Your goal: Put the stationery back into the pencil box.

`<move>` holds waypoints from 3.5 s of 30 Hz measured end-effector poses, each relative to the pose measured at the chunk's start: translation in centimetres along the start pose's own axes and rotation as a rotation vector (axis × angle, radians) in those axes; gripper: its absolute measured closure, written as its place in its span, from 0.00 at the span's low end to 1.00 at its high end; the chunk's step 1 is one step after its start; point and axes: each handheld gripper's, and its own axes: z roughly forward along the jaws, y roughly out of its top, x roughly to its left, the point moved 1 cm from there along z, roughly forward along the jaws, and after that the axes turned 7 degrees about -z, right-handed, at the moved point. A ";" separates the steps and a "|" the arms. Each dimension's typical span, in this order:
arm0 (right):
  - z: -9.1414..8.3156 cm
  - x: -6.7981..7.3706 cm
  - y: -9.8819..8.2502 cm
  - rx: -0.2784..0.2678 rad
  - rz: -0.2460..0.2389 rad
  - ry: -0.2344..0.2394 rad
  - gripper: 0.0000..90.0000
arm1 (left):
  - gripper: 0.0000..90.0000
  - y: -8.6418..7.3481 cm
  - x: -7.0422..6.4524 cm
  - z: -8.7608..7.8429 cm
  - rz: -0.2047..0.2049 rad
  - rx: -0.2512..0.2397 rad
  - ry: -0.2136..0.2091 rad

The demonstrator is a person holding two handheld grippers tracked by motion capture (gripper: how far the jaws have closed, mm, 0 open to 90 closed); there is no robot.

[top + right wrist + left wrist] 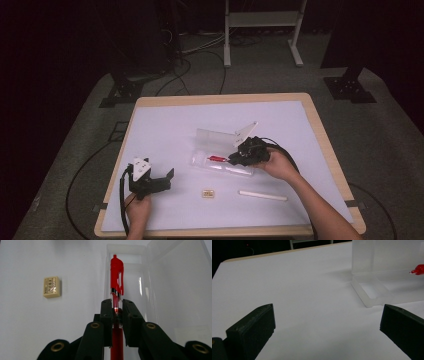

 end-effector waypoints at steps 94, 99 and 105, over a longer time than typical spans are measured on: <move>-0.2 -0.3 -2.6 -0.014 0.079 -0.030 0.70 | 0.00 0.0 0.1 0.0 -0.012 0.005 -0.001; -1.0 0.0 -3.0 -0.029 0.083 -0.032 0.67 | 0.00 0.0 0.0 0.0 -0.011 0.006 0.000; -1.5 0.4 -3.3 -0.033 0.082 -0.028 0.66 | 0.00 0.0 0.1 0.0 -0.012 0.008 0.002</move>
